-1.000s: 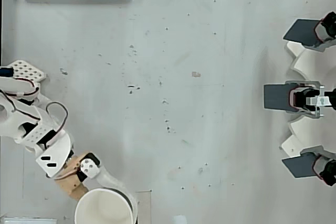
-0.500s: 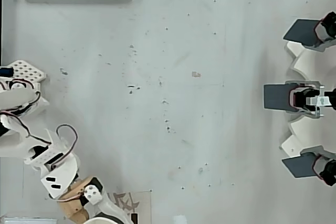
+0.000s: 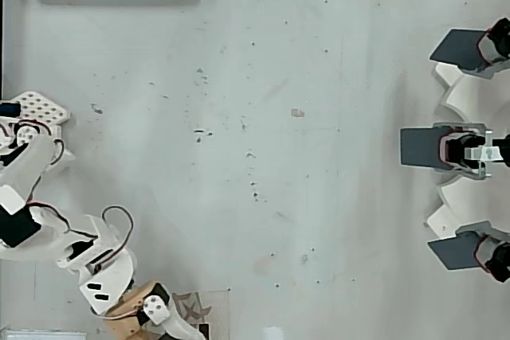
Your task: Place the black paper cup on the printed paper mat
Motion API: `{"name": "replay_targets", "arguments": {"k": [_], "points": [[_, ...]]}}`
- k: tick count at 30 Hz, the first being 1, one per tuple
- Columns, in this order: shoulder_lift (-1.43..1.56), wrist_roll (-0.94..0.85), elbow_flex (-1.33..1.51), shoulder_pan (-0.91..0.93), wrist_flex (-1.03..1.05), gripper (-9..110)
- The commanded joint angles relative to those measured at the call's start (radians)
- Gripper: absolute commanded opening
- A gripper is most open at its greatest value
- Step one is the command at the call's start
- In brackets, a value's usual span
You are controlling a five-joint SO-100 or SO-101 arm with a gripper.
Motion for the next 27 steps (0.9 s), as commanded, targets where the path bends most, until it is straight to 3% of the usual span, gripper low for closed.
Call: {"name": "replay_targets", "arguments": {"k": [1, 17, 27], "points": [[-0.015, 0.002, -0.054, 0.011, -0.038, 3], [-0.153, 0.054, -0.087, 0.008, -0.115, 4], [-0.114, 0.077, -0.083, 0.011, -0.112, 18]]}}
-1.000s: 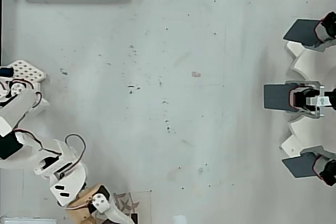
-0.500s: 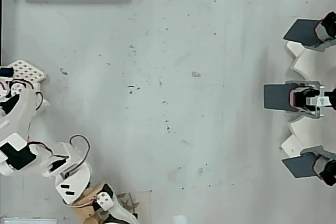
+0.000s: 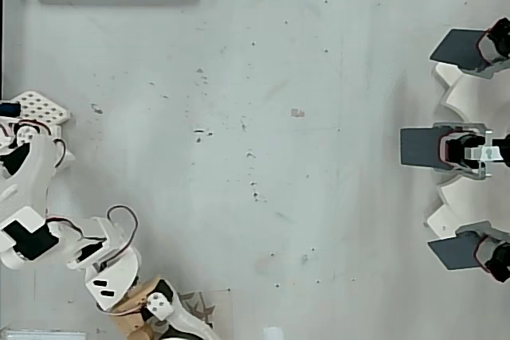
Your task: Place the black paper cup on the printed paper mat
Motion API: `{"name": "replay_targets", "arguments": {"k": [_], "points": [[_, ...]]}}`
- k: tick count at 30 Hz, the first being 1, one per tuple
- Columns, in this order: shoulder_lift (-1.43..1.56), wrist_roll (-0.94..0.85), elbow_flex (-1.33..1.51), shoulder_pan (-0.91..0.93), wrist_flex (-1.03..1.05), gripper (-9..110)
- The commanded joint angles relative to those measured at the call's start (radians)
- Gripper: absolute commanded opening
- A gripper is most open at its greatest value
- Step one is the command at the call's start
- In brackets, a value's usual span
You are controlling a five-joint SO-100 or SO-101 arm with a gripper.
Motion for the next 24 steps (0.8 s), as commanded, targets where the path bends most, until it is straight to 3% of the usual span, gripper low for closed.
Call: {"name": "replay_targets", "arguments": {"k": [1, 16, 24], "points": [[0.063, 0.011, -0.021, 0.011, -0.017, 20], [0.268, -0.005, 0.126, 0.087, 0.035, 44], [0.434, -0.011, 0.321, 0.091, 0.037, 49]]}}
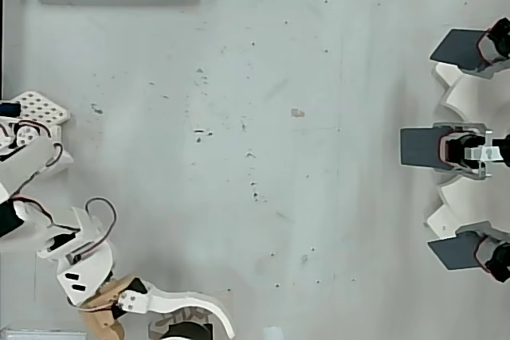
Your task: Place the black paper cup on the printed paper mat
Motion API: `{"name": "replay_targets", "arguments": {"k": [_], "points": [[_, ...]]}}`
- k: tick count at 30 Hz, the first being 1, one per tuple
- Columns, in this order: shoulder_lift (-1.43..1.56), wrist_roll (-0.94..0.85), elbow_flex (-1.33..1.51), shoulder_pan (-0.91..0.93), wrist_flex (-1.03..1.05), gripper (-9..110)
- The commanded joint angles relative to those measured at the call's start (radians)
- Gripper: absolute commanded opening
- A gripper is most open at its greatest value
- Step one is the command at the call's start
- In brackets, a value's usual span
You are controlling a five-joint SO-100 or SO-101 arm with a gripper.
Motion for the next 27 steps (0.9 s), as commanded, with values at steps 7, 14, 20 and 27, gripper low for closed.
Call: {"name": "replay_targets", "arguments": {"k": [7, 14, 20, 27], "points": [[0.316, -0.009, 0.207, 0.015, 0.005, 51], [0.512, -0.012, 0.342, 0.012, 0.000, 48], [0.627, -0.012, 0.410, -0.025, -0.002, 45], [0.738, -0.031, 0.465, -0.110, 0.005, 40]]}}
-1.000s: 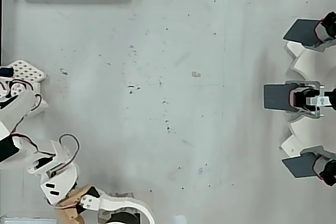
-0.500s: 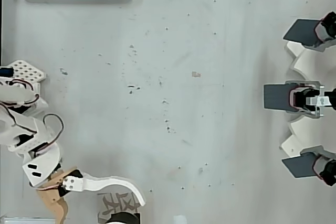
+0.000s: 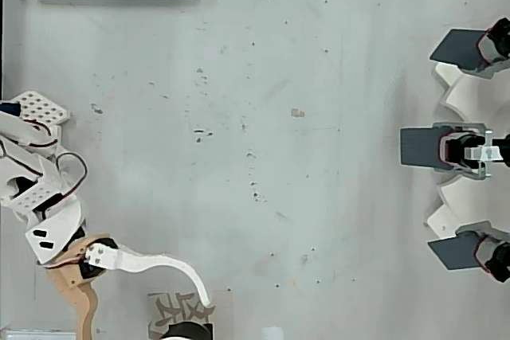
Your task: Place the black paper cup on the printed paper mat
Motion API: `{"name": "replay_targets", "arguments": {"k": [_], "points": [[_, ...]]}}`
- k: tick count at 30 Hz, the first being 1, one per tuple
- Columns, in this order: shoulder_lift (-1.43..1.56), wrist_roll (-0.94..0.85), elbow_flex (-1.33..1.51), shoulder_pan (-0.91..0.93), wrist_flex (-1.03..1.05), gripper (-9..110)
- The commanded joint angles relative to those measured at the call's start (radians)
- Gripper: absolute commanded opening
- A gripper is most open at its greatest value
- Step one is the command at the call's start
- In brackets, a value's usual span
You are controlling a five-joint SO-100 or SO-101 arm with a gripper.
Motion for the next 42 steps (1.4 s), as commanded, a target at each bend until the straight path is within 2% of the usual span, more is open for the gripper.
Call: {"name": "replay_targets", "arguments": {"k": [1, 21, 28, 35, 42], "points": [[0.072, -0.012, 0.014, -0.043, 0.005, 39], [0.219, -0.097, 0.048, -0.451, 0.035, 23], [0.222, -0.097, 0.021, -0.670, 0.080, 16], [0.179, -0.098, -0.066, -0.850, 0.152, 13], [0.040, -0.149, -0.167, -0.927, 0.144, 13]]}}
